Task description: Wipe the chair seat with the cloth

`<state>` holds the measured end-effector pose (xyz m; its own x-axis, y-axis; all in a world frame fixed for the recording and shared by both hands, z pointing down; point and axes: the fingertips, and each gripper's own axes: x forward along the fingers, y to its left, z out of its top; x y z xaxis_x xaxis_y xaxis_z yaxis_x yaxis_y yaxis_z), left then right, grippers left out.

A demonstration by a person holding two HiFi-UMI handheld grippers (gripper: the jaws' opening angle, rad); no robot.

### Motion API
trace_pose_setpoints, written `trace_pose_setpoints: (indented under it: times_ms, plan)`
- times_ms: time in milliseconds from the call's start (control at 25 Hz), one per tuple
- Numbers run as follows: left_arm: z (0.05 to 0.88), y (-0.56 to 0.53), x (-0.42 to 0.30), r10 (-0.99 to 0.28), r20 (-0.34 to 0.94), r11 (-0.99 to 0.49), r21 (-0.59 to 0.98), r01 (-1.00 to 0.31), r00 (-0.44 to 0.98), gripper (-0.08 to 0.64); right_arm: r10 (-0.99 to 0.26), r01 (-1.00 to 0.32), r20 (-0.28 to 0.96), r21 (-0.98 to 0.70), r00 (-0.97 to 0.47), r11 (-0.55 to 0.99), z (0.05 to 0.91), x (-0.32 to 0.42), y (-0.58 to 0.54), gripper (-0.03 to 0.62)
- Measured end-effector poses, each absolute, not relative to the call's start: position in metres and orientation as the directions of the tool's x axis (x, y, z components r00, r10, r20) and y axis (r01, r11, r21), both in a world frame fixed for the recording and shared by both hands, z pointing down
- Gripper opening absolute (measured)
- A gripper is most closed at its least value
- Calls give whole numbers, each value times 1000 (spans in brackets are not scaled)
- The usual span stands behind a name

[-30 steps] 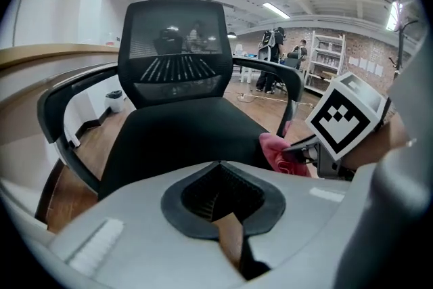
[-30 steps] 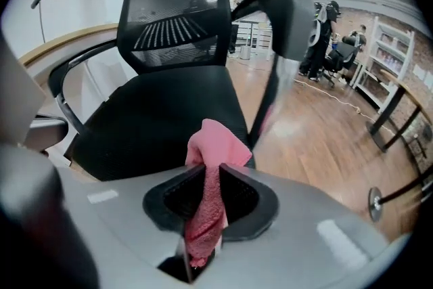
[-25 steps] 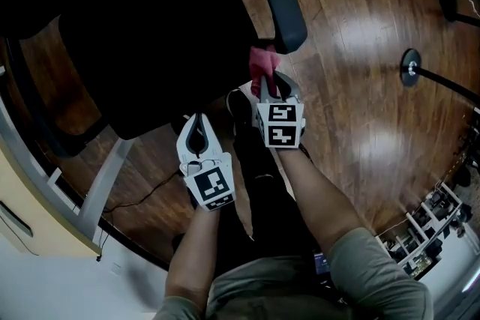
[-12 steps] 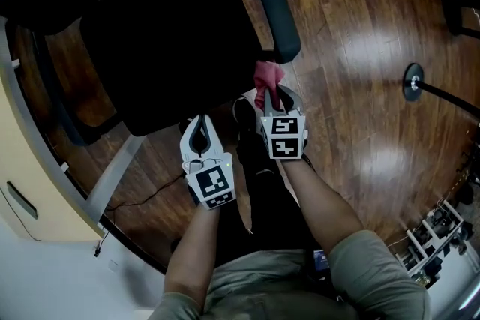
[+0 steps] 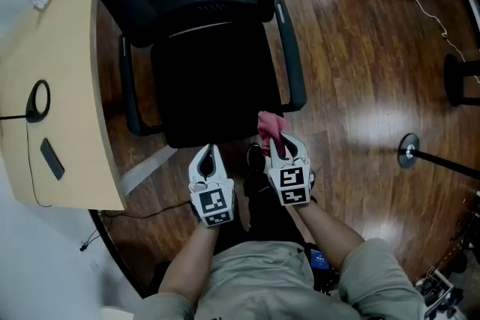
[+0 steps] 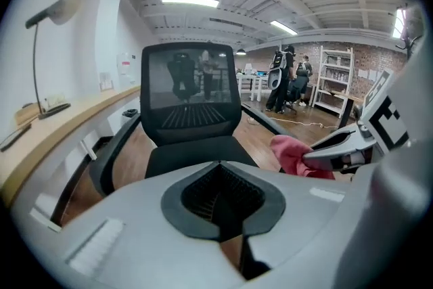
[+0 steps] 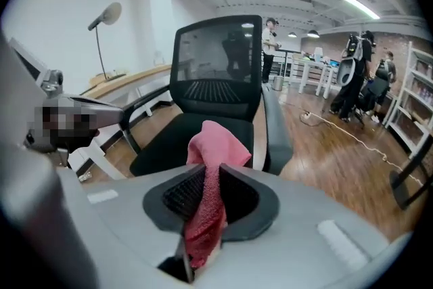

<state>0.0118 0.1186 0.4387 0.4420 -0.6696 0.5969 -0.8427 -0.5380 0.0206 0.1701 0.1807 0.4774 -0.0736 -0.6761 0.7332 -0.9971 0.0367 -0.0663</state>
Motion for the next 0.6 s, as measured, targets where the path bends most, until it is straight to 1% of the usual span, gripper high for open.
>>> trace_pose_setpoints:
  times_ms: [120,280,480,600]
  plan:
    - [407,116,-20,-712,577,-481,16,-877,401,5,-717,-990,684,-62,-132,123,430,146,165,58]
    - [371,119,-72,-754,568,-391,17,-920,331,5,-734,-967,642,-51,-222,248,380,97,153,58]
    - [323,113,-141,-815,511,-312,10,-950,274,5,-722,-911,591,-54,-360,409,332,8,128,58]
    - [304,114,-198,-850,486,-230,4,-973,202,5,-696,-860,559,-62,-450,506,313,-60,114,58]
